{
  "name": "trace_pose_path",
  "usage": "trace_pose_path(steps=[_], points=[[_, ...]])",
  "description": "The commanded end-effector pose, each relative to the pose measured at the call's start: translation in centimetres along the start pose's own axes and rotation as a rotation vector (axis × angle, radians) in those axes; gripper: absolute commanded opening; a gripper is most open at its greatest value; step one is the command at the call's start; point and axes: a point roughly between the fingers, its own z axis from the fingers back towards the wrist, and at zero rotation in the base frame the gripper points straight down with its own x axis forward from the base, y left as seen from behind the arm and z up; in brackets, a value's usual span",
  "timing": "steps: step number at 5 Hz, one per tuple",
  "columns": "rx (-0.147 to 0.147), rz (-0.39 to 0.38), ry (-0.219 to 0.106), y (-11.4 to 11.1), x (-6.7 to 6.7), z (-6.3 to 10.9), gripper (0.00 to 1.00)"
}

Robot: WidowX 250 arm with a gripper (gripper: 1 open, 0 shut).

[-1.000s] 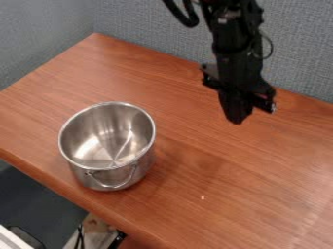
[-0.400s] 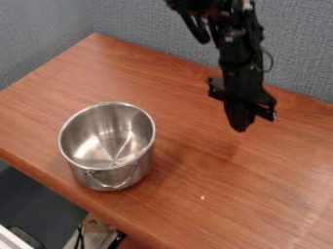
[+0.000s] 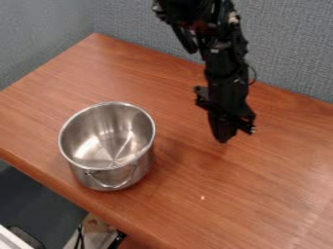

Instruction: Move the red object from the metal pot to the table

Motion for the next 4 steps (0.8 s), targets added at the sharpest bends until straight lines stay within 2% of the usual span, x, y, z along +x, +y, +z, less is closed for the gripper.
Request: trace_pose_path(steps=[1,3,4], points=[[0.044,-0.028,-0.104,0.2,1.8,2.4,0.0],[0.075,-0.087,-0.197,-0.1,4.1,3.1,0.0],[0.063,-0.063,-0.183,-1.0,4.7,2.7,0.0]])
